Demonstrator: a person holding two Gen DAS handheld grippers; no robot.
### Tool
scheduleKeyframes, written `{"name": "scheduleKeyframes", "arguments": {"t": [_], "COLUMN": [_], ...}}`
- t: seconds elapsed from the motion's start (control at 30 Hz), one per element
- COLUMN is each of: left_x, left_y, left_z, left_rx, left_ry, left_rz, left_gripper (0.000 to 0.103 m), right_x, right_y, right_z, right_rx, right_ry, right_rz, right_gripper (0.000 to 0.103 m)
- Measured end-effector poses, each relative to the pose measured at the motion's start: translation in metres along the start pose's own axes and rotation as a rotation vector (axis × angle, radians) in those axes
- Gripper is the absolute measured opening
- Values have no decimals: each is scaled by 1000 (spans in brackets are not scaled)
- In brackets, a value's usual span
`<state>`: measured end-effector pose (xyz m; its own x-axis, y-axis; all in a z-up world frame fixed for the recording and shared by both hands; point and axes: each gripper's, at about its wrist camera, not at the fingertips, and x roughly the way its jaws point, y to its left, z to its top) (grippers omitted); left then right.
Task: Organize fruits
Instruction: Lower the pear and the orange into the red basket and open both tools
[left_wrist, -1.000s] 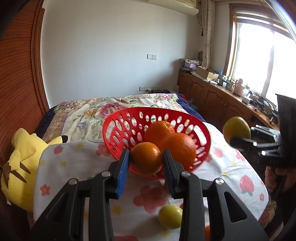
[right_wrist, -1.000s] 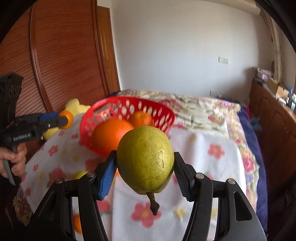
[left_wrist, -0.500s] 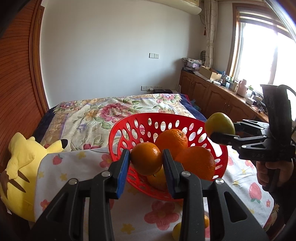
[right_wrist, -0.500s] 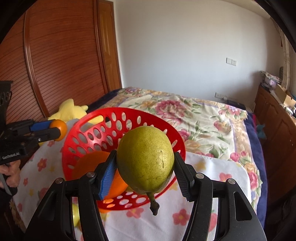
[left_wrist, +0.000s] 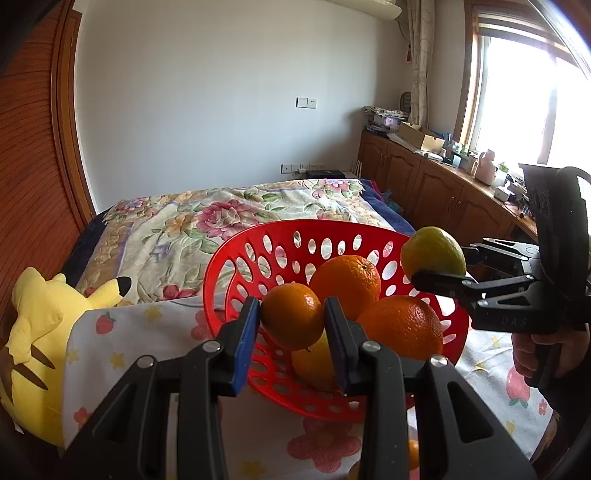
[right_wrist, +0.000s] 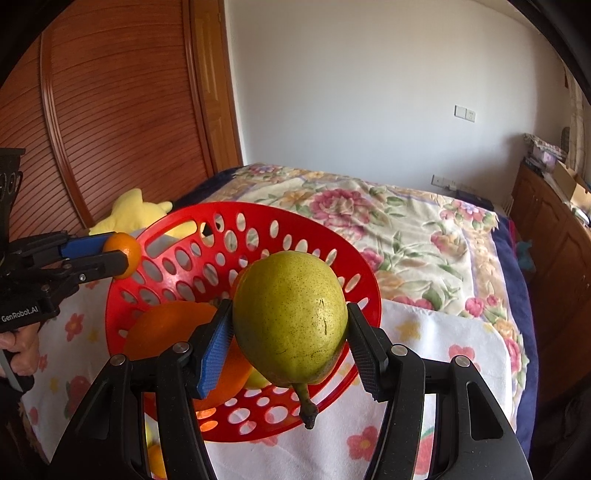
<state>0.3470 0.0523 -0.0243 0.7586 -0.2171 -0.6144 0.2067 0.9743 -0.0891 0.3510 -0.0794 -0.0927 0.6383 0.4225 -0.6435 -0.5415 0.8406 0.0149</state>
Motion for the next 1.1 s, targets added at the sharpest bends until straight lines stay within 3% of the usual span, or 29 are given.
{"name": "scheduleKeyframes", "arguments": {"t": [0.77,1.1], "left_x": [34,21], "left_y": [-6,-7], "left_z": [12,7], "left_rx": [27,9], "left_ry": [80,72], "left_rz": [10,23], "left_gripper": [35,41], "right_x": [-35,-43], "right_y": [7,20], "right_z": [-19,-27], "right_rx": [26,19], "right_ry": [-45,-39], "right_rz": [-13,-3], "right_gripper": [67,67]}}
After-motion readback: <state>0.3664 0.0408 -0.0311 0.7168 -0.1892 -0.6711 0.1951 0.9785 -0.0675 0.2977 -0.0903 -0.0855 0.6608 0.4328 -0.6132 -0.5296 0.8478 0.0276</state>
